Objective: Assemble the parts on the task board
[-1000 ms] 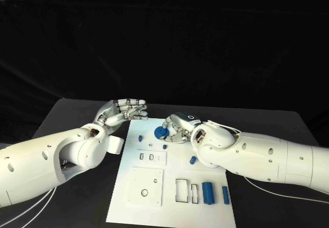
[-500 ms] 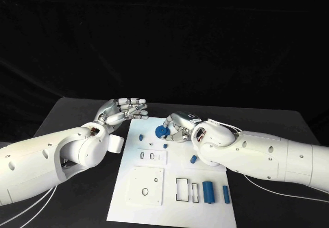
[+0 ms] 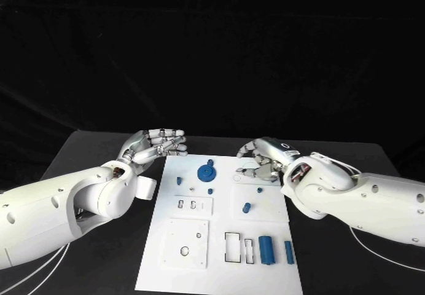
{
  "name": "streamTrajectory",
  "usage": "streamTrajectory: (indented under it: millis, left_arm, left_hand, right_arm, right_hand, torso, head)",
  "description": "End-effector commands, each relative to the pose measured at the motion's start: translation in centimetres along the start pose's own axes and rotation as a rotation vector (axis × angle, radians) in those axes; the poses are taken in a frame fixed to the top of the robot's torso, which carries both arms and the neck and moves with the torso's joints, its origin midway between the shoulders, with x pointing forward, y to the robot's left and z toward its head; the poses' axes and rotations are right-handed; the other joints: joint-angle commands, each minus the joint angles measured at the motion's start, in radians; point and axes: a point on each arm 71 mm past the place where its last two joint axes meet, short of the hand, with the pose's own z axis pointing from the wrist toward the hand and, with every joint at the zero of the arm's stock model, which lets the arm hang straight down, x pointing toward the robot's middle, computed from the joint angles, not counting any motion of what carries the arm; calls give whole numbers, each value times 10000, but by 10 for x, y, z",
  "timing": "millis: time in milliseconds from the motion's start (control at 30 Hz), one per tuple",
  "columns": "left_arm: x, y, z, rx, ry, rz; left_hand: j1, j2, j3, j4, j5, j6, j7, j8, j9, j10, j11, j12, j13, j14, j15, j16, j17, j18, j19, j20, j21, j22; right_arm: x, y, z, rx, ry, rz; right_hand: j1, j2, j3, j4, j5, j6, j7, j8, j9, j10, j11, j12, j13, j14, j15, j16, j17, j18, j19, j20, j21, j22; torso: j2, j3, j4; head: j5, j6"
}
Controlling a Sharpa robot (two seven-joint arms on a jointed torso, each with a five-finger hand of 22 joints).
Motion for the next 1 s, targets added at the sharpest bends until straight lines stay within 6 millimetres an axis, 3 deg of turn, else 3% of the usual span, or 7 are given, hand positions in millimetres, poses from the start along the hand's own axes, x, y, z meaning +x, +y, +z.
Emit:
streamTrajectory:
  millis: [33,167,267,367,500,667,1000]
  left_arm:
    - [1,-1,1,80,146,-91]
    - [1,0,1,77,169,-101]
    - [2,1,2,80,205,-119]
    - [3,1,3,79,242,-139]
    - [4,2,4,69,263,-150]
    - [4,3,4,58,269,-155]
    - [5,3,4,54,297,-169]
  left_hand:
    - [-59,0,55,6,-59,-6,287,-52,-12,16,21,-67,13,-6,52,-36,12,102,-56,13,31,-15]
    - [-59,0,55,6,-59,-6,287,-52,-12,16,21,-67,13,-6,52,-36,12,102,-56,13,31,-15]
    - [-59,0,55,6,-59,-6,287,-52,-12,16,21,-67,13,-6,52,-36,12,102,-56,13,31,-15]
    - [-59,0,55,6,-59,-6,287,-52,-12,16,21,-67,13,-6,52,-36,12,102,-56,13,31,-15]
    - [-75,2,75,-14,-59,-2,286,-67,-17,26,23,-93,14,-7,54,-55,38,103,-70,16,42,-18]
    - [-75,2,75,-14,-59,-2,286,-67,-17,26,23,-93,14,-7,54,-55,38,103,-70,16,42,-18]
    - [-75,2,75,-14,-59,-2,286,-67,-17,26,23,-93,14,-7,54,-55,38,103,-70,16,42,-18]
  right_arm:
    - [-11,-16,-12,161,-98,1285]
    - [-21,-44,-25,694,116,1521]
    - [-27,-63,-33,999,189,1507]
    - [-30,-76,-40,1173,314,1419]
    - [-27,-89,-46,1366,570,1323]
    - [-17,-99,-49,1568,939,1301]
    - [1,-107,-43,2262,1258,1786]
  right_hand:
    - [272,-84,113,-36,-25,69,-4,-68,8,360,-43,-80,1647,820,-62,-47,1563,58,-86,1,-85,975]
    - [516,-210,190,-95,-32,83,2,-114,8,323,-38,-130,1604,807,-63,-65,1502,81,-152,-3,-179,901]
    - [608,-207,239,-80,-27,126,3,-116,15,300,-40,-158,1578,798,-61,-77,1461,97,-197,-3,-241,851]
    - [709,-222,285,-93,-28,153,1,-113,21,286,-44,-177,1562,799,-64,-78,1466,97,-198,-4,-247,853]
    - [816,-286,312,-115,-32,129,6,-139,18,274,-39,-191,1551,795,-64,-84,1453,101,-209,-5,-268,843]
    - [903,-351,326,-131,-37,66,22,-184,7,254,-28,-216,1529,793,-58,-89,1440,107,-228,-3,-299,822]
    - [1001,-303,405,-135,-26,80,29,-185,14,279,-23,-182,1564,801,-52,-81,1476,106,-222,1,-301,829]
  torso:
    - [-41,71,-161]
    - [-78,113,-242]
    - [-90,137,-293]
    - [-93,153,-298]
    - [-100,207,-324]
    - [-70,205,-314]
    - [-89,148,-273]
  head:
    - [9,2]
    - [-113,-2]
    - [-292,-16]
    - [-335,-22]
    - [-356,-46]
    - [-390,-72]
    - [-395,-127]
